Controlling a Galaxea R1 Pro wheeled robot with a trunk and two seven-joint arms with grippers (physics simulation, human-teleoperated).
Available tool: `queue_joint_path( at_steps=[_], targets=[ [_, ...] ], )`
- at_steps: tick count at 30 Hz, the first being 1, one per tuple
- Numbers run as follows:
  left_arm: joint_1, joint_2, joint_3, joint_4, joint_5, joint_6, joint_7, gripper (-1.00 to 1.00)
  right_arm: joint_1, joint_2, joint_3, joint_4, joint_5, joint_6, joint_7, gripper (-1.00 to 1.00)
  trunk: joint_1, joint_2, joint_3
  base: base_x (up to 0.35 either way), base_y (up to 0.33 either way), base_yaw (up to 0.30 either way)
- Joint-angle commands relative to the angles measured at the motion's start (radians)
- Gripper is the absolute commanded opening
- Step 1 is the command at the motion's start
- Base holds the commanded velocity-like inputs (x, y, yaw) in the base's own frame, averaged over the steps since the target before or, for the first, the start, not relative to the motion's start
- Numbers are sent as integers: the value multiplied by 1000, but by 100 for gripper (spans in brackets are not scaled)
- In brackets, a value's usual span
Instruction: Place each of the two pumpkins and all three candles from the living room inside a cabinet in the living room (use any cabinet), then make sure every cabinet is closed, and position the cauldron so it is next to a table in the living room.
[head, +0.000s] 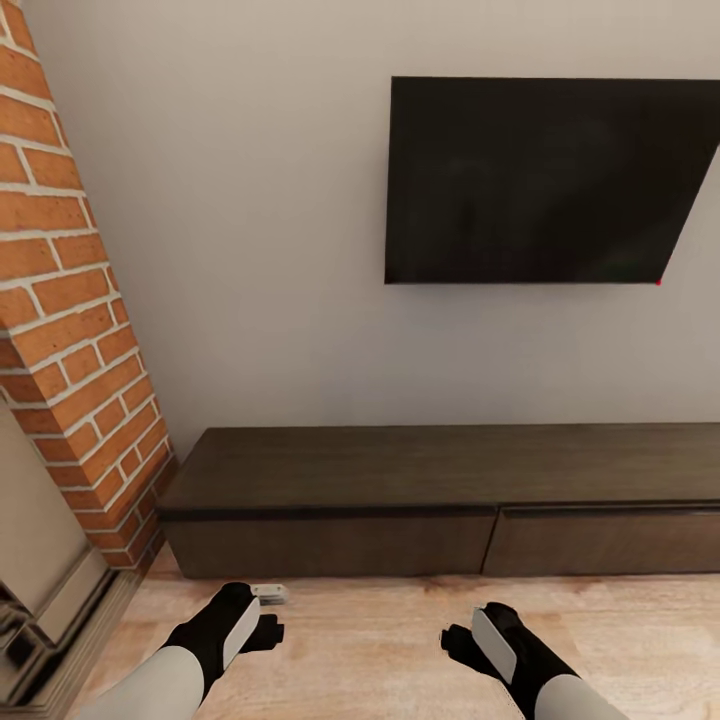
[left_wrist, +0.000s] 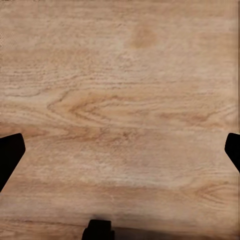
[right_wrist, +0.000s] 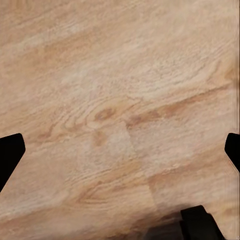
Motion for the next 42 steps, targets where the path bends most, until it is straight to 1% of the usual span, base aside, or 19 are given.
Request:
queue_joint_path(
  at_steps=[1,3,5,7,19,31,34,35,36,37,39,40,42],
  targets=[
    [0,0,0,0,0,0,0,100,0,-13,-1,12,-5,-14,3,100,-4,7,3,0,0,0],
    [0,0,0,0,0,0,0,100,0,-18,-1,21,-8,-37,6,100,-12,21,9,0,0,0],
    [0,-1,0,0,-1,-1,1,100,0,-17,0,30,-9,-62,6,100,-19,35,16,0,0,0],
    [0,-1,0,0,-1,-2,1,100,0,-16,1,33,-9,-72,7,100,-27,49,22,0,0,0],
    [0,-2,0,0,-2,-12,1,100,0,-16,0,40,-9,-76,8,100,-73,133,60,0,0,0],
    [0,-2,0,0,-3,-21,1,100,0,-11,1,74,-7,-85,16,100,-119,217,97,0,0,0],
    [0,-2,0,0,-3,-20,1,100,0,-9,2,108,-9,-125,17,100,-130,238,107,0,0,0],
    [0,-2,0,0,-3,-20,1,100,0,-6,2,126,-9,-154,18,100,-134,245,110,0,0,0],
    [0,-2,0,0,-3,-20,1,100,0,4,2,146,-9,-188,18,100,-138,252,113,0,0,0],
    [0,-2,0,0,-3,-20,1,100,0,12,2,157,-9,-206,18,100,-142,259,116,0,0,0],
    [0,-2,0,0,-3,-19,1,100,0,38,1,198,-9,-276,18,100,-150,273,122,0,0,0],
    [0,-2,0,0,-3,-19,1,100,0,45,1,220,-9,-301,19,100,-153,280,124,0,0,0],
    [0,-2,0,0,-3,-19,1,100,0,53,1,255,-9,-325,18,100,-161,294,129,0,0,0]
  ],
)
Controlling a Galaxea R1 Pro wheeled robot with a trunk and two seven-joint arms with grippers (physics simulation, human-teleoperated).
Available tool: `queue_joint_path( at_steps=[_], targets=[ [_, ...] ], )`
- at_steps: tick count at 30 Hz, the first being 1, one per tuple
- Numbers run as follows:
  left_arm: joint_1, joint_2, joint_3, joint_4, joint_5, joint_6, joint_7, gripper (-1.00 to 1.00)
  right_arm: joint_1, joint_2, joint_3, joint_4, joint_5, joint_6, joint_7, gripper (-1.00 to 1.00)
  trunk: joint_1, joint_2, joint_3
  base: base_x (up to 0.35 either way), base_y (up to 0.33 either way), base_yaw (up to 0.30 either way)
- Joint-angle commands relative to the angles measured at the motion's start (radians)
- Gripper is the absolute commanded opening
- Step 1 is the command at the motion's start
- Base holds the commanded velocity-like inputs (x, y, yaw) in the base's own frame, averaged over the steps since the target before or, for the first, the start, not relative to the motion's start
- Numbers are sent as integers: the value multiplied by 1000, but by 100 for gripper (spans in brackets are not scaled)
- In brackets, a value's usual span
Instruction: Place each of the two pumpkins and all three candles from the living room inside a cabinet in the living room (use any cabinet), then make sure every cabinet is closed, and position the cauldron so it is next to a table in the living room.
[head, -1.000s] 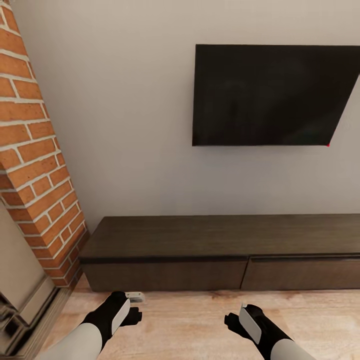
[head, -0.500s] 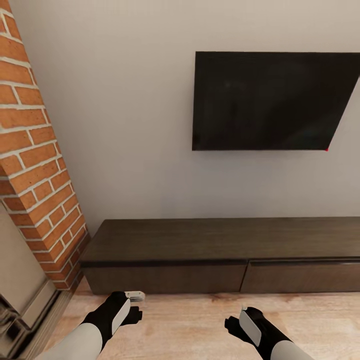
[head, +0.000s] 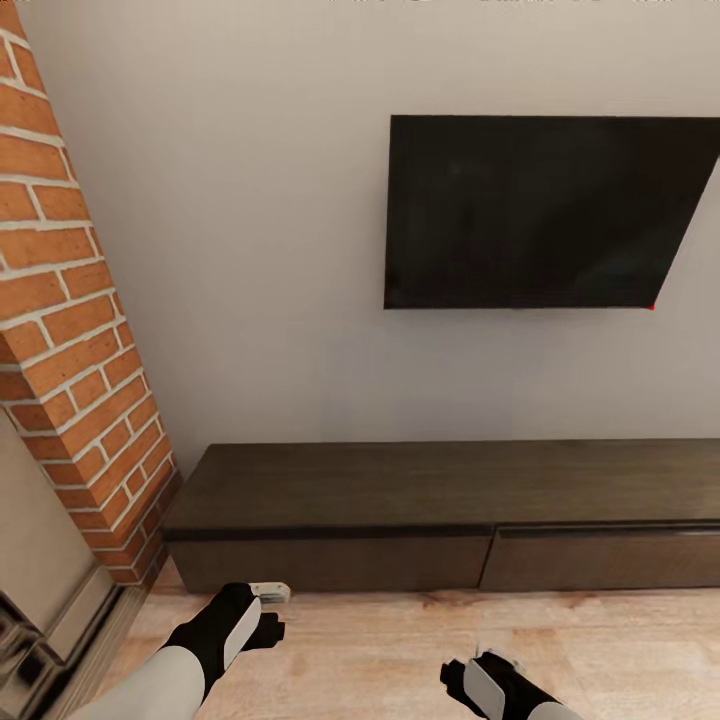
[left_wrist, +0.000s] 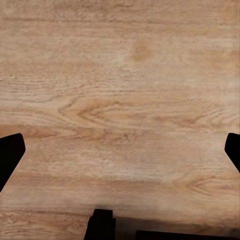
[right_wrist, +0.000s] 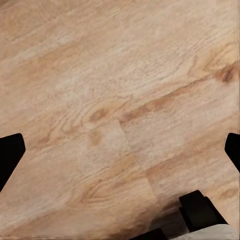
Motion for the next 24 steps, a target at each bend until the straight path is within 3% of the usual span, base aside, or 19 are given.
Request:
queue_joint_path(
  at_steps=[1,8,18,24],
  targets=[
    [0,0,-1,0,-1,0,0,100,0,3,0,22,0,-9,-1,100,-4,7,3,0,0,0],
    [0,0,-3,0,-1,1,1,100,0,11,0,67,-1,-22,-5,100,-31,56,24,0,0,0],
    [0,0,-54,0,-2,0,2,100,0,12,-1,82,-2,-25,-4,100,-69,126,55,0,0,0],
    [0,-6,-61,0,-2,1,2,100,0,13,-1,82,-3,-25,-4,100,-92,168,74,0,0,0]
  ],
)
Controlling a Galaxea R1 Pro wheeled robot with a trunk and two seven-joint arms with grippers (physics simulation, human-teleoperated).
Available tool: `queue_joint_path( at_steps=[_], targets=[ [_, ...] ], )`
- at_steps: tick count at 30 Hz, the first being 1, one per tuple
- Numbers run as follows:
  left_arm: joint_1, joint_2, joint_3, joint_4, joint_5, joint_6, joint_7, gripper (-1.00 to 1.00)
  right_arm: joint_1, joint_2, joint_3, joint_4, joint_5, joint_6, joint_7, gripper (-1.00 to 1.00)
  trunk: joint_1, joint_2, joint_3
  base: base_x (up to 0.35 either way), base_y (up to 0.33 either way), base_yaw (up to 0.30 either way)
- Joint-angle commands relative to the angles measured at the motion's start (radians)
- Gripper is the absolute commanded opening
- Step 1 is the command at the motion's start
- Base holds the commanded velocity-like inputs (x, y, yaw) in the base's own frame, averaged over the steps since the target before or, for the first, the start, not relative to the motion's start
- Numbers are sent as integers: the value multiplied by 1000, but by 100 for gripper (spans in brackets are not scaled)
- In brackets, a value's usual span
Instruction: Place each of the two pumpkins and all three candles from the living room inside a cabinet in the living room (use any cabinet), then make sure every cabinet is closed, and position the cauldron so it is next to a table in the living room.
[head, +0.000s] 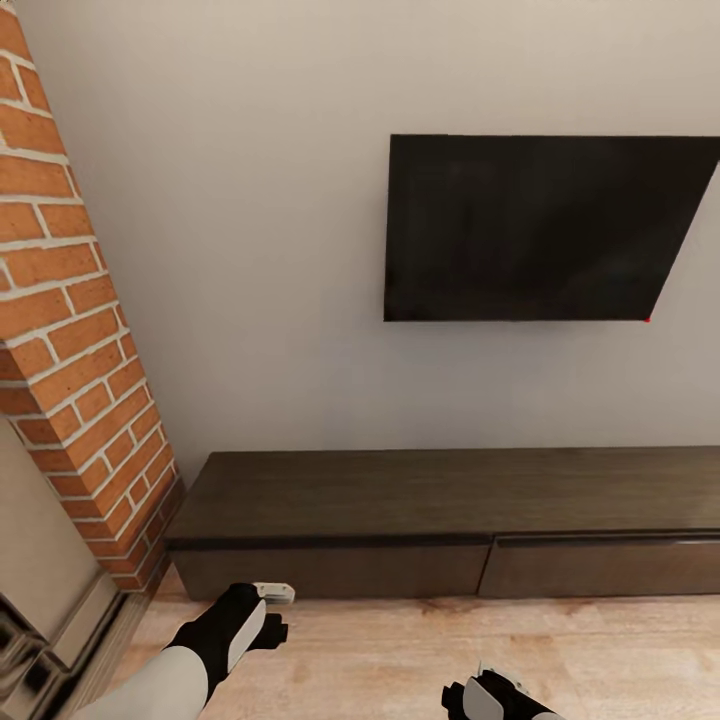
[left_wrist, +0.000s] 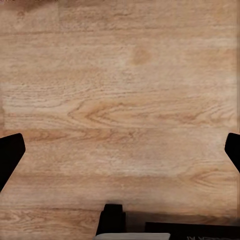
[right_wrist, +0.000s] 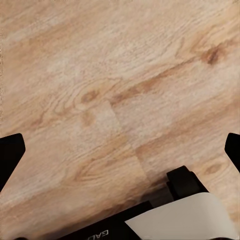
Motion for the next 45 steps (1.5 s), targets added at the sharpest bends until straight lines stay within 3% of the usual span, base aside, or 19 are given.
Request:
queue_joint_path(
  at_steps=[1,13,26,30,35,39,41,45],
  targets=[
    [0,-1,0,0,0,0,0,100,0,0,0,0,0,0,0,100,-4,7,3,0,0,0],
    [0,-4,-1,1,1,-1,0,100,0,0,0,-1,2,1,0,100,-50,91,41,0,0,0],
    [0,-3,-2,2,0,-13,0,100,0,-25,0,40,13,1,-1,100,-100,182,76,0,0,0],
    [4,-3,-4,42,-1,-27,0,100,5,-30,0,48,16,-1,-1,100,-115,210,88,0,0,0],
    [7,9,-5,150,-4,-139,0,100,46,-32,3,50,19,-5,0,100,-134,245,104,0,0,0],
    [30,36,-6,247,-6,-249,1,100,96,-43,7,50,20,-18,0,100,-150,273,117,0,0,0],
    [76,59,-5,278,-6,-326,1,100,127,-60,11,50,20,-43,0,100,-157,287,123,0,0,0],
    [149,87,-6,292,-8,-399,1,100,167,-79,13,50,20,-81,1,100,-173,315,135,0,0,0]
  ],
)
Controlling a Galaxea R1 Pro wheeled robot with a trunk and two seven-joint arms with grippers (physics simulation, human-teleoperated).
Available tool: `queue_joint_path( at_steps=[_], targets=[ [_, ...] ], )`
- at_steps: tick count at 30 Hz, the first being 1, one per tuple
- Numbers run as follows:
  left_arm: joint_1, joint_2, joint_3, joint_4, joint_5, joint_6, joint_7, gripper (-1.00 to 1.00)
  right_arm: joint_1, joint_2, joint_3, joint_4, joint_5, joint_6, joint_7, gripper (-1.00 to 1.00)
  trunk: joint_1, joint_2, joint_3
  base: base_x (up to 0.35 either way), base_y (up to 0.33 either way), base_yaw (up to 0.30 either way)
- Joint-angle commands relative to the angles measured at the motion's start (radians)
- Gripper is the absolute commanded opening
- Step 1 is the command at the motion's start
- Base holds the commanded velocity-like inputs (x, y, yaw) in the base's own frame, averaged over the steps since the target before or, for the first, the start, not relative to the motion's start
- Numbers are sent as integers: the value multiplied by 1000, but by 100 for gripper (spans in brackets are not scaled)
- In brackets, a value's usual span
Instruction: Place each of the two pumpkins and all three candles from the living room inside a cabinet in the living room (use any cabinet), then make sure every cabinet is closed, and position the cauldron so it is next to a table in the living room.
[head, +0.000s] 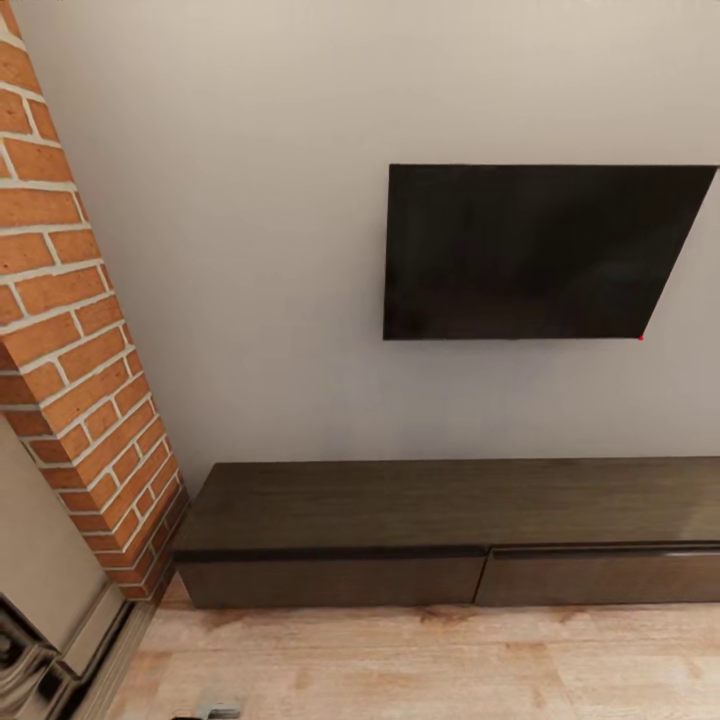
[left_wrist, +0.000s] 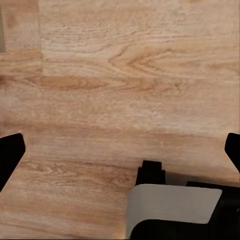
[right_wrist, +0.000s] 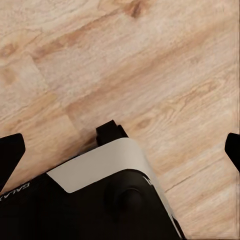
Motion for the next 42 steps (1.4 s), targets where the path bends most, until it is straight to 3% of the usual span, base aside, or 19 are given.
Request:
queue_joint_path(
  at_steps=[1,8,12,19,25,28,31,42],
  targets=[
    [30,12,-1,3,-3,-30,0,100,17,-3,1,0,0,-11,0,100,-4,7,3,0,0,0],
    [181,52,-1,8,-18,-149,0,100,71,-5,1,2,-4,-35,0,100,-31,56,25,0,0,0],
    [221,73,0,8,-18,-162,0,100,93,-10,0,1,-4,-37,-1,100,-42,77,35,0,0,0],
    [265,82,1,10,-17,-198,-1,100,152,-13,0,1,-3,-82,-2,100,-42,77,35,0,0,0],
    [278,63,6,10,-15,-206,-6,100,199,-6,0,2,-5,-112,-3,100,-42,77,35,0,0,0],
    [280,27,8,10,-16,-208,-9,100,213,0,0,2,-8,-117,-2,100,-42,77,35,0,0,0],
    [281,9,9,10,-16,-208,-10,100,217,1,0,2,-9,-118,-2,100,-42,77,35,0,0,0],
    [281,4,10,10,-15,-208,-10,100,219,-6,-2,2,-5,-119,-2,100,-42,77,35,0,0,0]
  ],
)
